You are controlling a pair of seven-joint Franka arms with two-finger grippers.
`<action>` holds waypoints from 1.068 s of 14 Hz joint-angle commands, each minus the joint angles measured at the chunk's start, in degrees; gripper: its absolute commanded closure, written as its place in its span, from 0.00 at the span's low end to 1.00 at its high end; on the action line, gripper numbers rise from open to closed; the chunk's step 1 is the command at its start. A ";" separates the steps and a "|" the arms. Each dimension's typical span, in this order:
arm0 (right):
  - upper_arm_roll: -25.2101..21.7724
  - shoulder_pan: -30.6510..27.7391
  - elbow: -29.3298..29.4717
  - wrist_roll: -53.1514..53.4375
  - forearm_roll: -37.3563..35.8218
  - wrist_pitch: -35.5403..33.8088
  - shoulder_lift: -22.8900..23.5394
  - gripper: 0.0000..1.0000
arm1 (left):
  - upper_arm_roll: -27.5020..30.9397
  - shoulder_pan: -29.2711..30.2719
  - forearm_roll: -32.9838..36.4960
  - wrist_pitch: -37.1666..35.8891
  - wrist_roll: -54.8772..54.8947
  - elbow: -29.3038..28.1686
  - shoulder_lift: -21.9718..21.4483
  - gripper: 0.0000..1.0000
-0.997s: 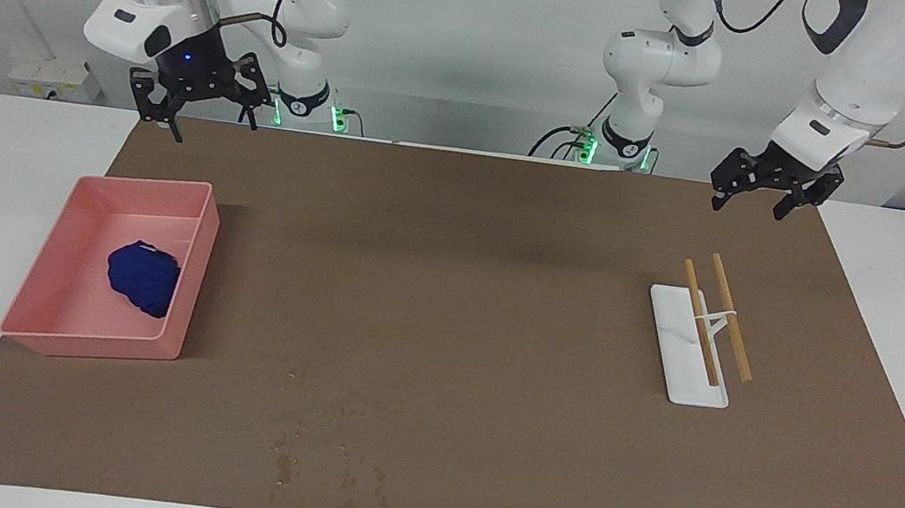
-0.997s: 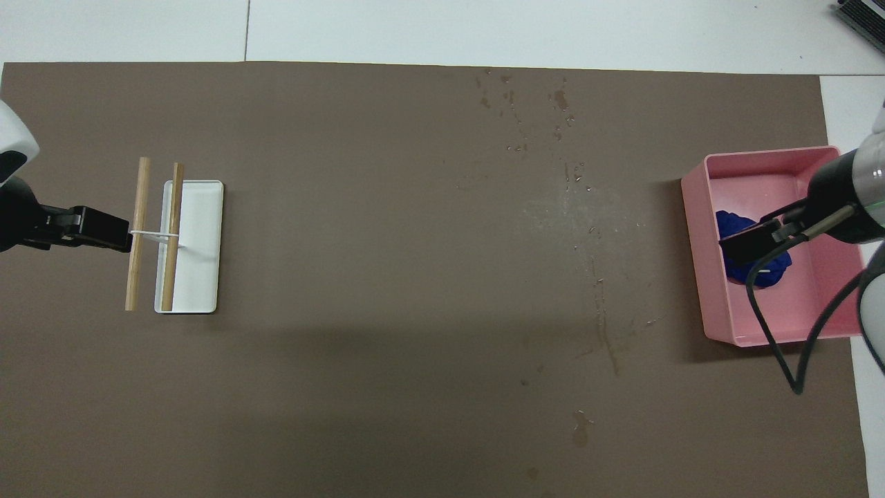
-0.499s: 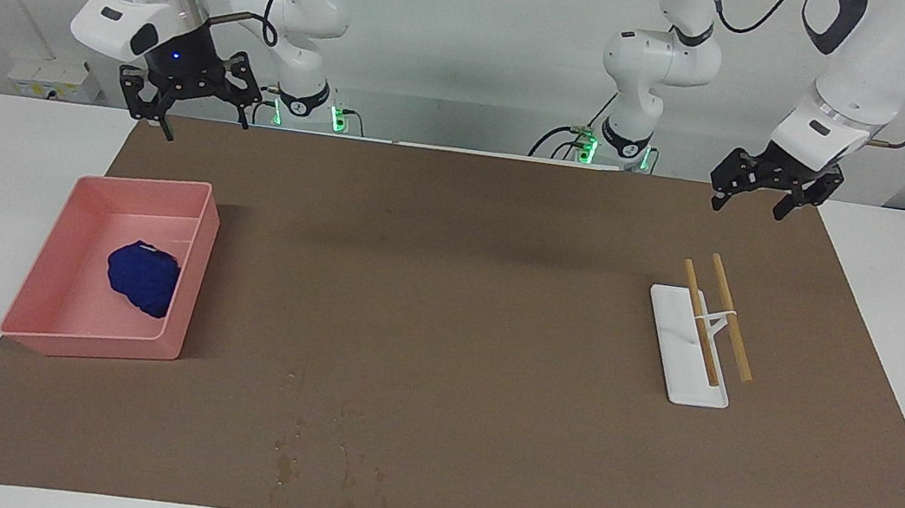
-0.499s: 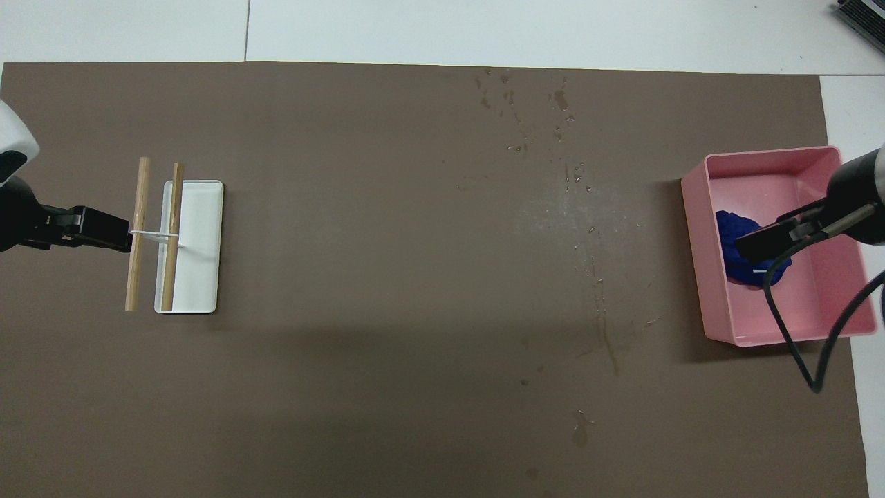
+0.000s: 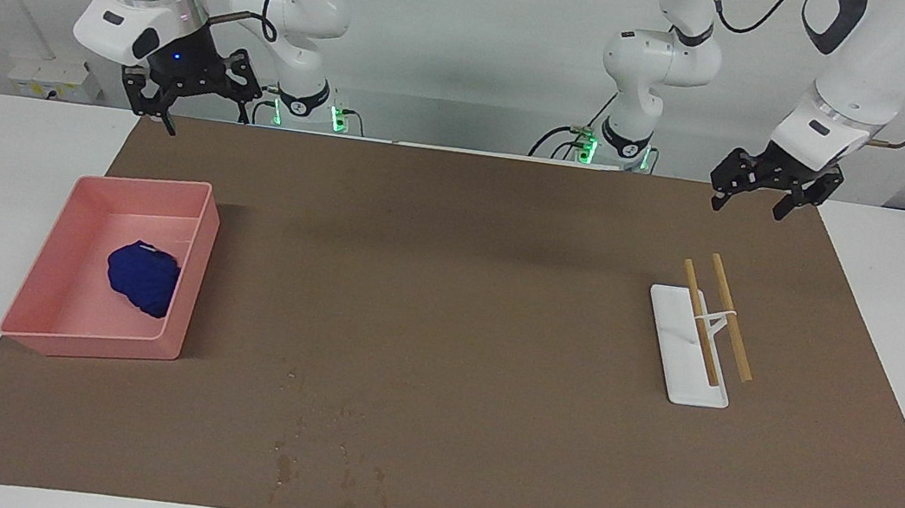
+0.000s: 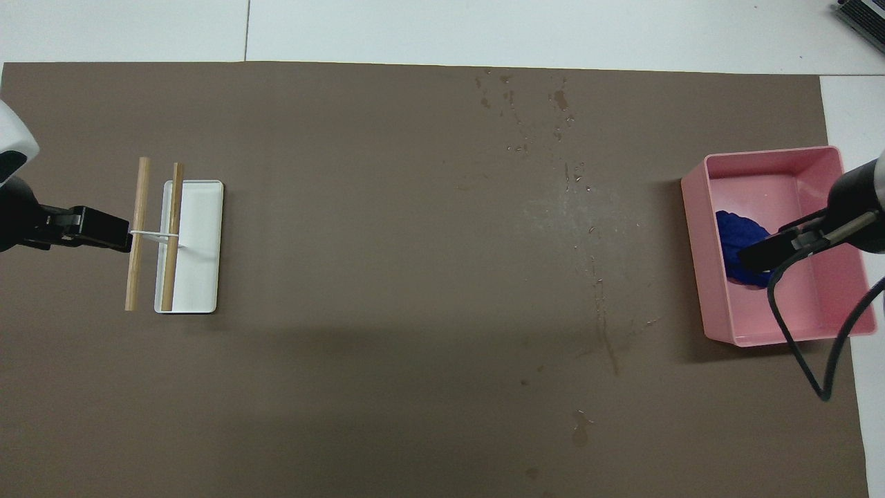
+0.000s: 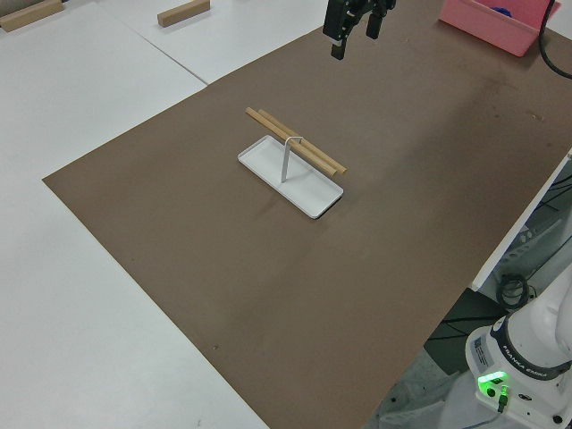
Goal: Wipe water with towel using both arms
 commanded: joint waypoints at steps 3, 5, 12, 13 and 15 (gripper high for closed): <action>-0.07 -0.16 -9.09 0.51 0.82 6.78 -4.76 0.00 | -0.40 0.76 -0.02 -0.40 0.20 -0.27 -0.48 0.00; 0.02 0.19 -9.09 3.04 1.26 8.36 -4.67 0.00 | -0.40 0.76 -0.02 -0.40 0.20 -0.27 -0.48 0.00; 0.02 -4.64 -9.62 15.45 3.46 9.51 -4.32 0.00 | -0.40 0.76 -0.02 -0.40 0.20 -0.27 -0.48 0.00; 0.02 -4.64 -9.88 15.45 3.46 9.42 -4.41 0.00 | -0.40 0.76 -0.02 -0.40 0.20 -0.27 -0.48 0.00; 0.02 -4.55 -9.97 14.67 3.46 9.42 -4.41 0.00 | -0.40 0.76 -0.02 -0.40 0.20 -0.27 -0.48 0.00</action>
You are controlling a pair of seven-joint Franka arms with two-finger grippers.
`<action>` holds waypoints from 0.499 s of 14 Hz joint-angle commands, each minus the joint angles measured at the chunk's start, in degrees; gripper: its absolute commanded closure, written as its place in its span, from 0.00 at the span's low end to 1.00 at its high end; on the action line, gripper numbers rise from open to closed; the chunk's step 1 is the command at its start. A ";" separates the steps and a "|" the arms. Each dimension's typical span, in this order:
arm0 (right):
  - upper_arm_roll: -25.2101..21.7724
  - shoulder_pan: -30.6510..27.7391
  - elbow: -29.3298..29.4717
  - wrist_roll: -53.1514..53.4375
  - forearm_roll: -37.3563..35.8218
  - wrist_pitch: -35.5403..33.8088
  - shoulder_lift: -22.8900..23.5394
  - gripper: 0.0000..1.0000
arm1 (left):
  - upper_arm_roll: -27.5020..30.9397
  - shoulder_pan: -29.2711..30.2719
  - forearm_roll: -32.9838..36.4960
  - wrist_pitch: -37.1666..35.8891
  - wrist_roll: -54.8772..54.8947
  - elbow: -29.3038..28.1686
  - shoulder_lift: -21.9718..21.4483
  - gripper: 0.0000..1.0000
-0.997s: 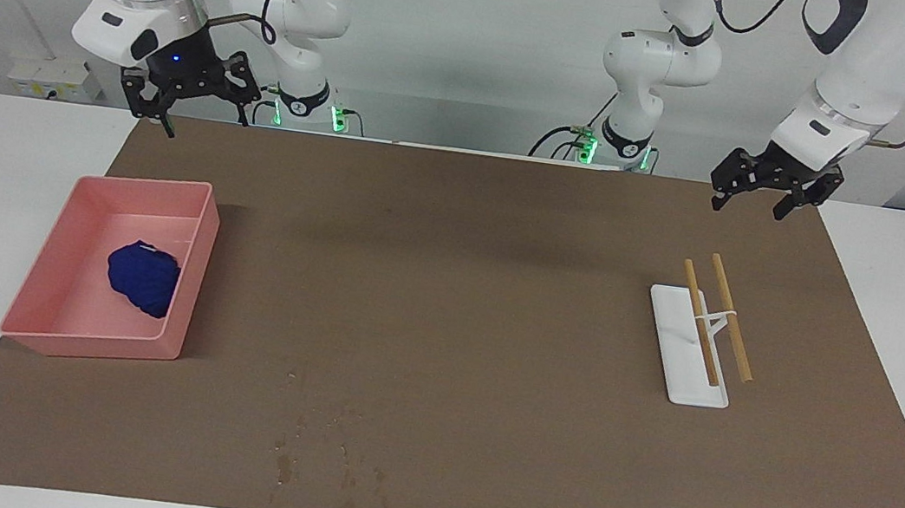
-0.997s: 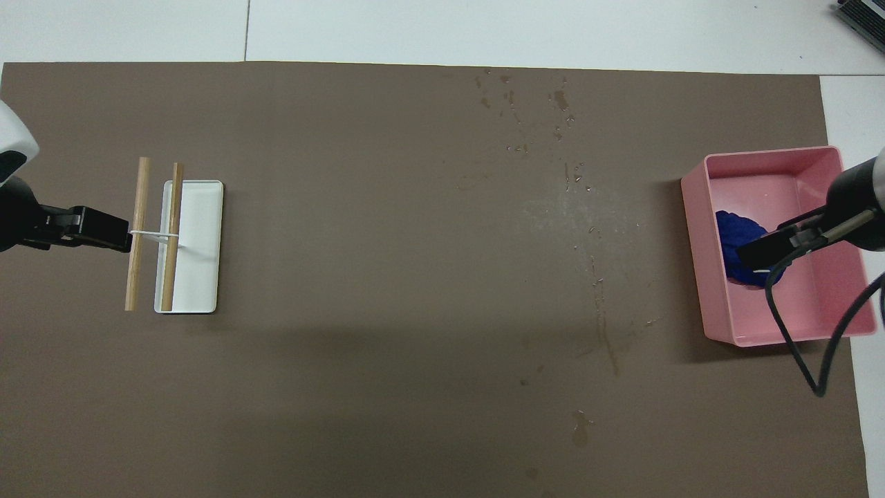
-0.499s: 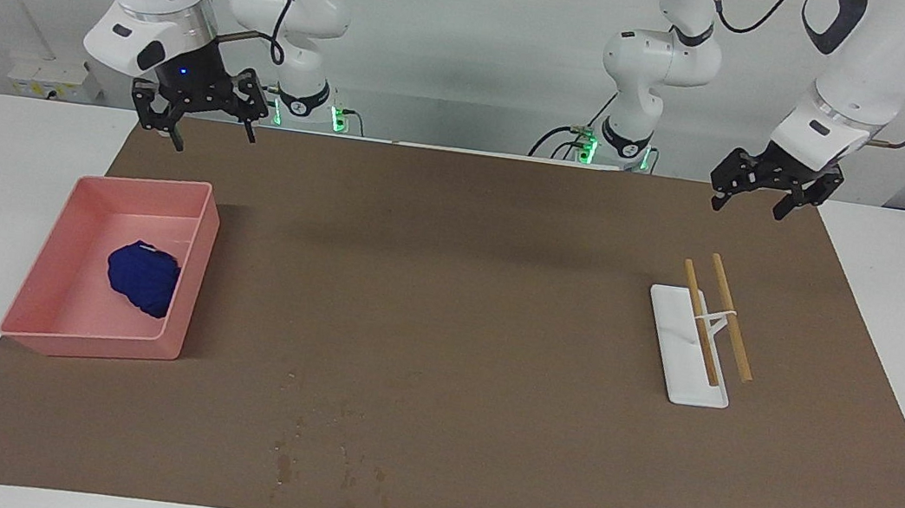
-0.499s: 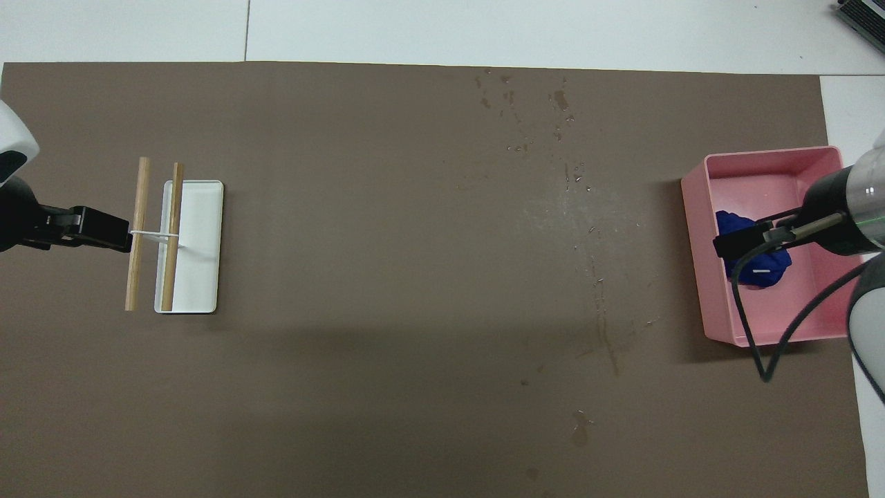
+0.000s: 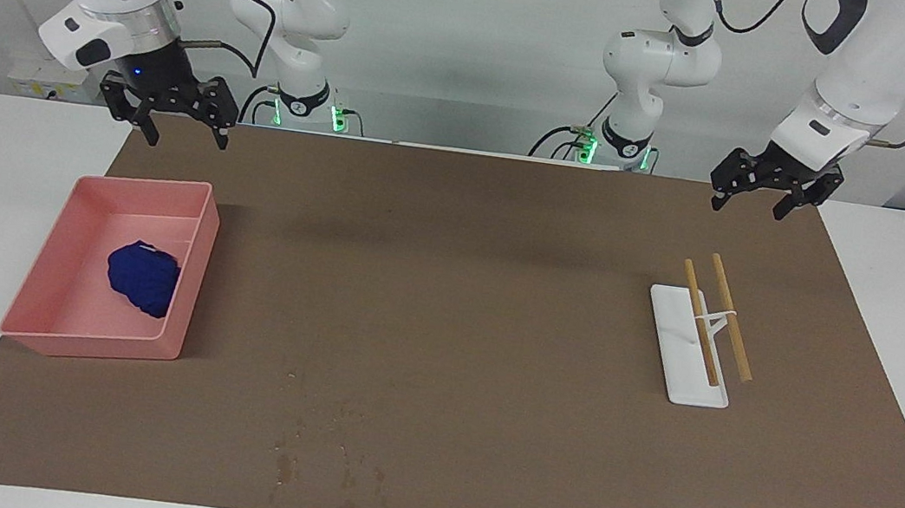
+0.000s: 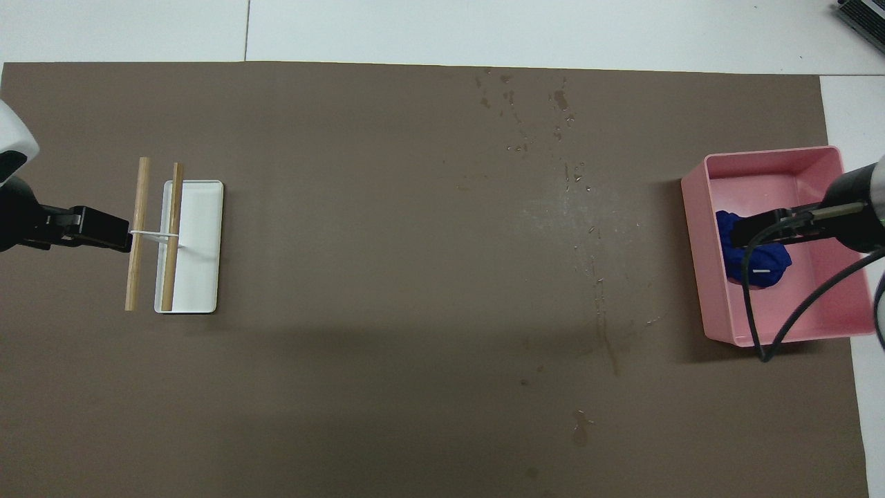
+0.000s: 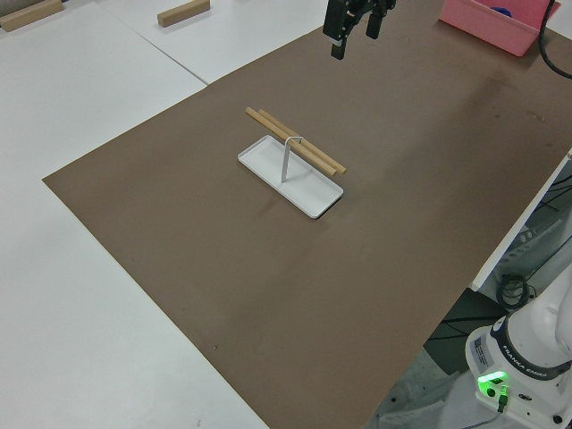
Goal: Wipe water with towel using both arms
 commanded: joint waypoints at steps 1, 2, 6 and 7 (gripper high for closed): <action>0.39 -0.22 -1.97 -1.29 1.03 1.30 -1.34 0.00 | -0.40 0.76 -0.02 -0.40 0.20 -0.27 -0.48 0.00; 0.39 -0.13 -1.97 -1.74 1.03 1.30 -1.34 0.00 | -0.40 0.76 -0.02 -0.40 0.20 -0.27 -0.48 0.00; 0.39 -0.05 -1.97 -1.74 0.94 1.30 -1.34 0.00 | -0.40 0.76 -0.02 -0.40 0.20 -0.27 -0.39 0.00; 0.30 -0.13 -1.88 -1.74 0.94 1.30 -1.34 0.00 | -0.40 0.76 -0.02 -0.40 0.20 -0.27 -0.48 0.00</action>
